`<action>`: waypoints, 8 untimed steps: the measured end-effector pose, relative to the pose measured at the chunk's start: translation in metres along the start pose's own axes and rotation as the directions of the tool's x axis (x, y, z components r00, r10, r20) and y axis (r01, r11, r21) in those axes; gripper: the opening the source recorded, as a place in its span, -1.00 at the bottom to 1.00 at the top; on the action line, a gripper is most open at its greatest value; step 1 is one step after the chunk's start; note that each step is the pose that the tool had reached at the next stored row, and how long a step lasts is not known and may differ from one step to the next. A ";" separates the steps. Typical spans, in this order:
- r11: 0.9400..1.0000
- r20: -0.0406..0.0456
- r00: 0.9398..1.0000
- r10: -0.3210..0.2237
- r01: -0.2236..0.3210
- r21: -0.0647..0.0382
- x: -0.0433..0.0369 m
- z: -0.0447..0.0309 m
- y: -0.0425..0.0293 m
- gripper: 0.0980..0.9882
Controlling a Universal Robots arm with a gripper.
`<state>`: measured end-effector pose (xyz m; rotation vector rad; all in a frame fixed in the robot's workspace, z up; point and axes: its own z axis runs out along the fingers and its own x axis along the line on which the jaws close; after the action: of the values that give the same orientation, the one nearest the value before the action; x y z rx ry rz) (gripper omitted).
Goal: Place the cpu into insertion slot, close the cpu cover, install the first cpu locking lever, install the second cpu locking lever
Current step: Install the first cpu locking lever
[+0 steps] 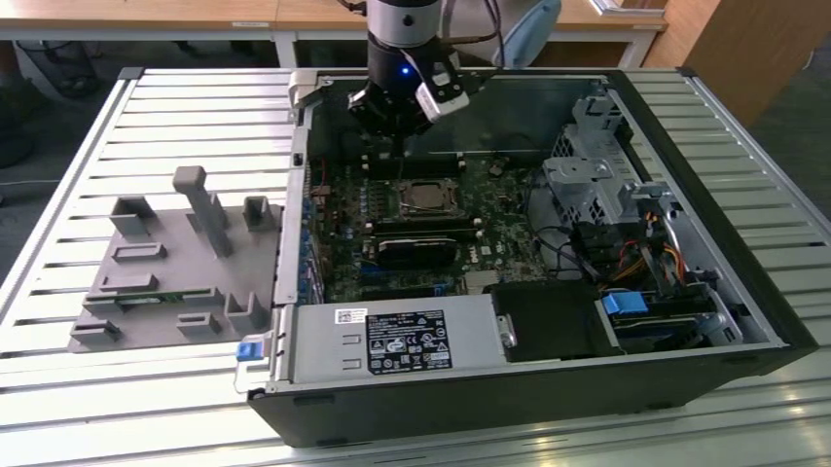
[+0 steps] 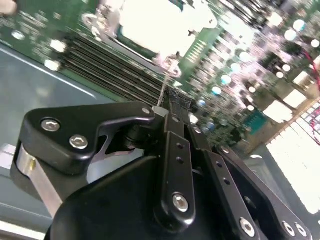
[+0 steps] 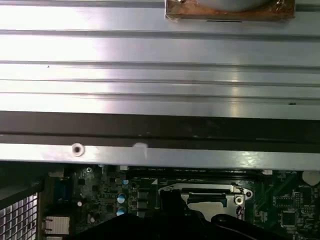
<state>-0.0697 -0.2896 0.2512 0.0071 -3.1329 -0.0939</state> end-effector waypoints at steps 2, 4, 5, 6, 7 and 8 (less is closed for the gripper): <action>1.000 0.000 1.000 0.000 0.000 0.000 -0.0085 0.0002 0.0000 -0.98; 1.000 0.000 1.000 0.000 0.000 0.000 -0.0179 0.0006 -0.0001 -0.98; 1.000 0.000 1.000 0.000 0.000 0.000 -0.0224 0.0008 -0.0001 -0.98; 1.000 -0.001 1.000 0.000 0.000 0.000 -0.0253 0.0010 -0.0001 -0.98; 1.000 0.000 1.000 0.000 0.000 -0.004 -0.0259 0.0011 -0.0002 -0.98; 1.000 0.000 1.000 0.000 0.000 -0.015 -0.0259 0.0012 -0.0003 -0.98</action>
<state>-0.0438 -0.2897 0.2498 0.0074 -3.1317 -0.1171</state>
